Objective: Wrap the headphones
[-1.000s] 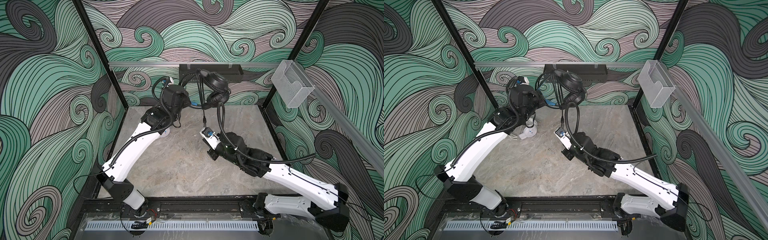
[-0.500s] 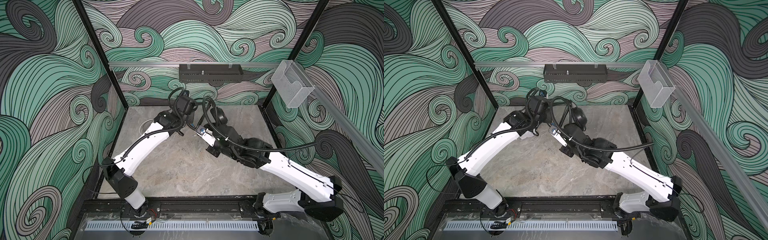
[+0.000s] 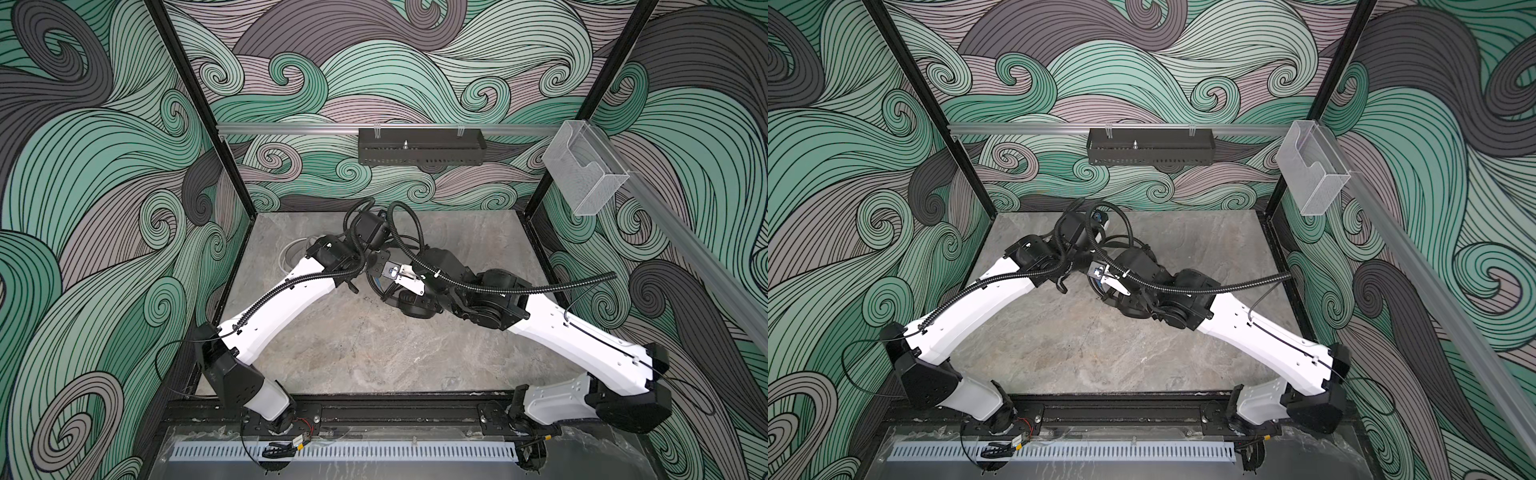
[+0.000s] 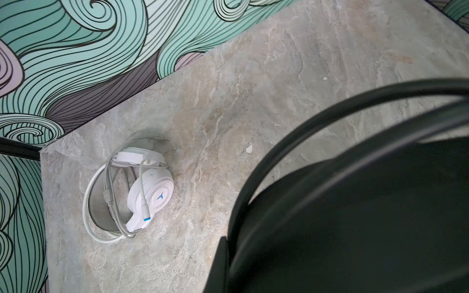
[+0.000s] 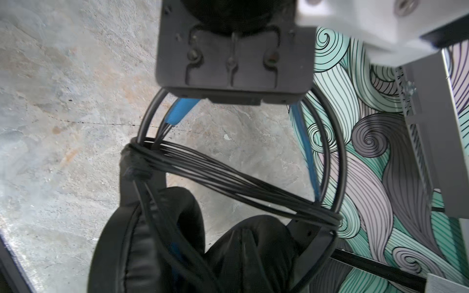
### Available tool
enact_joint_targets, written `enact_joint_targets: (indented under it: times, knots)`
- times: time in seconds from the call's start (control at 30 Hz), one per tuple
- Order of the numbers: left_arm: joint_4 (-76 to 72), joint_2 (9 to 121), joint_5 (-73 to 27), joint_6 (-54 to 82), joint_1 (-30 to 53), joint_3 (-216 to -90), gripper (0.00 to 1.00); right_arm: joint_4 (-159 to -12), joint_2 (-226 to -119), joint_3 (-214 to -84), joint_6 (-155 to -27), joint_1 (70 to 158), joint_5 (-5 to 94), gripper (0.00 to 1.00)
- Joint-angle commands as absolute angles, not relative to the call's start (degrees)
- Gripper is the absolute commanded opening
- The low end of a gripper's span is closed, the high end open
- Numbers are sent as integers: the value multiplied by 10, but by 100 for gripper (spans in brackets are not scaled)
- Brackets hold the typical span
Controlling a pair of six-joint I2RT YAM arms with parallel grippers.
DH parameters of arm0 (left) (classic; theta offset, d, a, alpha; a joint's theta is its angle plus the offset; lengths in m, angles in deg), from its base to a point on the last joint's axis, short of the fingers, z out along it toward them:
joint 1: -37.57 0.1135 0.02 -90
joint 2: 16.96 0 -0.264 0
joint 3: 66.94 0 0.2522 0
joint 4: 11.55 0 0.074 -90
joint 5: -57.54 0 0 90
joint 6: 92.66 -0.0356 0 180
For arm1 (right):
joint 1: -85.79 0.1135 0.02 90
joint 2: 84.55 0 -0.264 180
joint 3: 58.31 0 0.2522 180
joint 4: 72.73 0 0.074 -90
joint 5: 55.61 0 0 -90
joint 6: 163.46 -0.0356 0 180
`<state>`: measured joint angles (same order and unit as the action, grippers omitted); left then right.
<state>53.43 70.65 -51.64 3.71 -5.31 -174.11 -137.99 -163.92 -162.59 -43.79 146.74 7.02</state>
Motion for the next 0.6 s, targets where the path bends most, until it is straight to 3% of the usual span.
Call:
enact_joint_targets:
  times: [0.0, 0.57]
  knots:
    - [584, 704, -494, 16, -58, -1750, 0, -1362, -1630, -1657, -389, 1469, 6, 0]
    - [613, 711, -440, 23, -64, -1749, 0, -1146, -1529, -1538, -165, 1557, -51, 0]
